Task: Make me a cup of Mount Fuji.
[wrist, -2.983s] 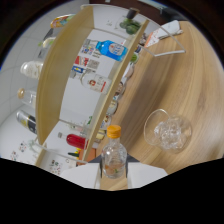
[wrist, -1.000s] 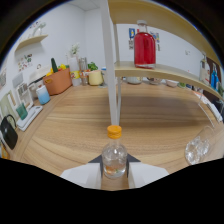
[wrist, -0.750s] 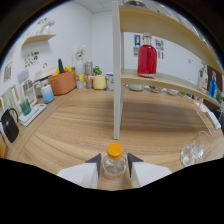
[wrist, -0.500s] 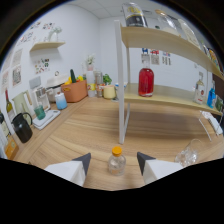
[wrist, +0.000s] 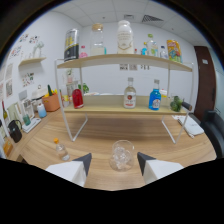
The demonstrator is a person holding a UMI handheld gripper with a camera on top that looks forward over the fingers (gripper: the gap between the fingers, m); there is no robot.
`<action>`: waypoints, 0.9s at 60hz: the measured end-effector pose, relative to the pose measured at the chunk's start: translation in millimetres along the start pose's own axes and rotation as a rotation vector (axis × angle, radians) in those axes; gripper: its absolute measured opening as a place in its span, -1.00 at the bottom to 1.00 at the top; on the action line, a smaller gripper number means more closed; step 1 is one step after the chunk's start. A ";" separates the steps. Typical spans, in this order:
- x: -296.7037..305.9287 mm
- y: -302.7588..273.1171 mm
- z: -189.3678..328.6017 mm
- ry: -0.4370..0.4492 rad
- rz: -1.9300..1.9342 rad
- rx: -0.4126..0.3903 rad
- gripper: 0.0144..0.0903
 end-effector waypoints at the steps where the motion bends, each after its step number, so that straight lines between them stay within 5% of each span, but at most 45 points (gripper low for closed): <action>1: 8.0 -1.7 0.4 0.011 0.003 0.000 0.88; 28: 126.9 -136.4 74.7 0.072 0.041 0.182 0.80; 38: 138.2 -146.6 117.8 0.058 0.025 0.156 0.41; 48: 143.9 -140.4 138.7 0.075 0.017 0.122 -0.38; 54: 144.5 -140.0 138.1 0.075 0.019 0.121 -0.40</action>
